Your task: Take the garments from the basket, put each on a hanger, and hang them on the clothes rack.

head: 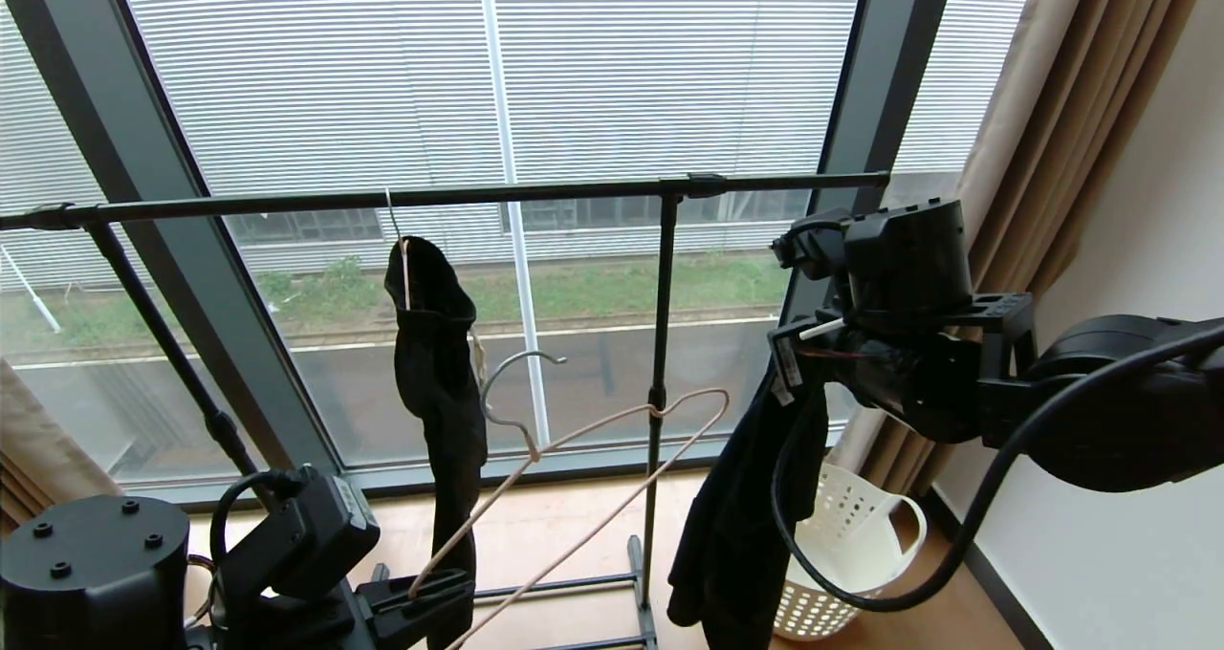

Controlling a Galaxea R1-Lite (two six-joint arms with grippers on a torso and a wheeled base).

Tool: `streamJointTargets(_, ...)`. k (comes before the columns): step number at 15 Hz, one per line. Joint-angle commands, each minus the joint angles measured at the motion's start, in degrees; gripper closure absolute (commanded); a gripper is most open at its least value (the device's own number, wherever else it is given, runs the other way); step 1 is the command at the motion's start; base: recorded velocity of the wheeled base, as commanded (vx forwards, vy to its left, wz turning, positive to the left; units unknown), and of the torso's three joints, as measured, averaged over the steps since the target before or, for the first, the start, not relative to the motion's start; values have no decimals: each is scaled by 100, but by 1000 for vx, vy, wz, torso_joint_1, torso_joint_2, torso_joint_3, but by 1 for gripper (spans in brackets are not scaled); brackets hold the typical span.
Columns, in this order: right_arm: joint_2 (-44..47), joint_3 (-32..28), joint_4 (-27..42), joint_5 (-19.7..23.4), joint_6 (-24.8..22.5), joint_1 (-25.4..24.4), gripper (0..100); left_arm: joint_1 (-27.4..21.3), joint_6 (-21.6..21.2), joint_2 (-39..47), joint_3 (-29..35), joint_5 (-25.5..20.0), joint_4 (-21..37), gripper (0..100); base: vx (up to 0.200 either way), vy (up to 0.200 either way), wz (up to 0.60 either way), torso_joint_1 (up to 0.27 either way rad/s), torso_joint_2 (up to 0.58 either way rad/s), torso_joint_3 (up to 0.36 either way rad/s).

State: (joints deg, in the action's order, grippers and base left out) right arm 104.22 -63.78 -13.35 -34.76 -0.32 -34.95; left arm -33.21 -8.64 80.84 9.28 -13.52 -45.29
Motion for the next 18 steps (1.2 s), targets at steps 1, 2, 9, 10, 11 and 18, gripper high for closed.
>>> streamJointTargets(1, 301, -214, -27, 4, -3, 23, 100, -133, 3, 125, 65, -2, -24, 100, 0, 0, 0, 0, 0, 0)
streamJointTargets(2, 362, -249, -36, 4, -3, 15, 100, -212, 12, 178, 109, -2, -68, 100, 0, 0, 0, 0, 0, 0)
streamJointTargets(9, 345, -328, -45, 4, 32, -3, 100, -406, 82, 776, 848, -2, -77, 100, 0, 0, 0, 0, 0, 0)
streamJointTargets(10, 318, -310, -54, 4, 32, -21, 100, -406, 126, 872, 953, 7, -85, 100, 0, 0, 0, 0, 0, 0)
streamJointTargets(11, 283, -275, -54, 4, 32, -91, 100, -397, 161, 996, 1050, 16, -85, 100, 0, 0, 0, 0, 0, 0)
streamJointTargets(18, -86, 120, -54, -163, 58, -601, 100, -362, 363, 1189, 1296, 42, -85, 100, 0, 0, 0, 0, 0, 0)
